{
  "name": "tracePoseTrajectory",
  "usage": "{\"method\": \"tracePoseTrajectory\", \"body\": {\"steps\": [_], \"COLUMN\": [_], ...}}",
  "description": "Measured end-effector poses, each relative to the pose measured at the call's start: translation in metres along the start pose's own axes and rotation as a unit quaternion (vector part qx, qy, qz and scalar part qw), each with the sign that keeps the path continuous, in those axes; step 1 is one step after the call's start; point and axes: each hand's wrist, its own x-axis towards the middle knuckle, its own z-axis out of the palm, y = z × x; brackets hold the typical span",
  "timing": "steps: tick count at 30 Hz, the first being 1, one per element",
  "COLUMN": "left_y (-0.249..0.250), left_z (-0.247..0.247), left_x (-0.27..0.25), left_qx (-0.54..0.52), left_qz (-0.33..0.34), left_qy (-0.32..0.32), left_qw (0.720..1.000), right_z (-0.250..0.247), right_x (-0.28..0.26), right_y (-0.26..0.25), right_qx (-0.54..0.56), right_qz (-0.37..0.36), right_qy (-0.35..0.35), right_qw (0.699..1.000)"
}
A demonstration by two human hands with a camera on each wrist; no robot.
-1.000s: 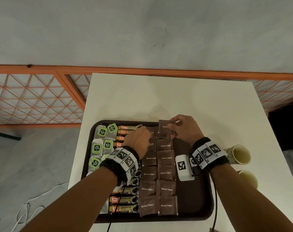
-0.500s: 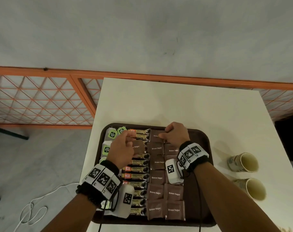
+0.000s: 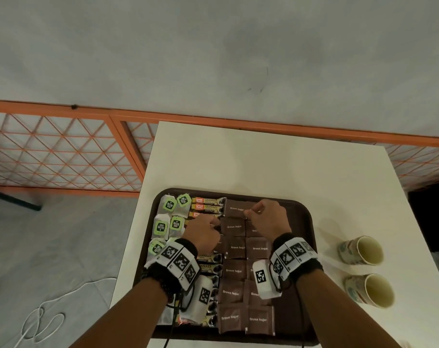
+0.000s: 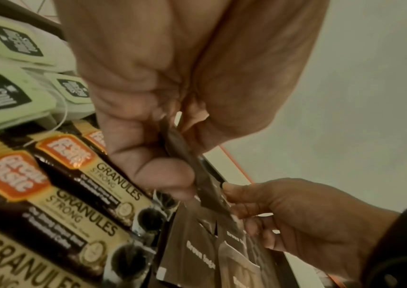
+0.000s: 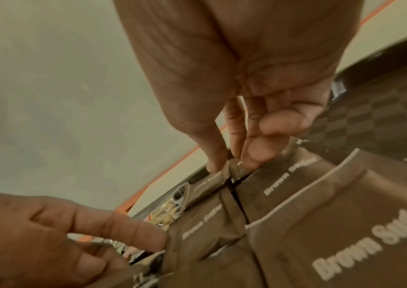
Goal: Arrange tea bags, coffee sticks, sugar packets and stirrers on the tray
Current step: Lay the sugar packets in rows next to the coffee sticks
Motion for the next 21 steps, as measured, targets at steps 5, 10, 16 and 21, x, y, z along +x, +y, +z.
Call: {"method": "tracePoseTrajectory", "body": {"steps": [5,10,16,21], "left_y": [0.001,0.002,-0.001,0.006], "left_z": [0.003,0.005,-0.004,-0.011], "left_x": [0.004,0.004,-0.002,-0.014], "left_qx": [-0.014,-0.023,-0.05,-0.166], "left_qz": [-0.002,0.001,0.045,0.109], "left_qy": [0.002,-0.002,0.022,0.014], "left_qw": [1.0,1.0,0.997,0.98], "right_z": [0.003,0.003,-0.009,-0.027], "right_x": [0.002,0.002,-0.014,-0.061], "right_y": [-0.005,-0.009,-0.011,-0.023], "right_qx": [0.001,-0.001,0.014,0.111], "right_qz": [0.015,0.011,-0.016,-0.083], "right_qy": [-0.004,-0.009,0.005,-0.142], "right_qw": [1.0,1.0,1.0,0.98]}}
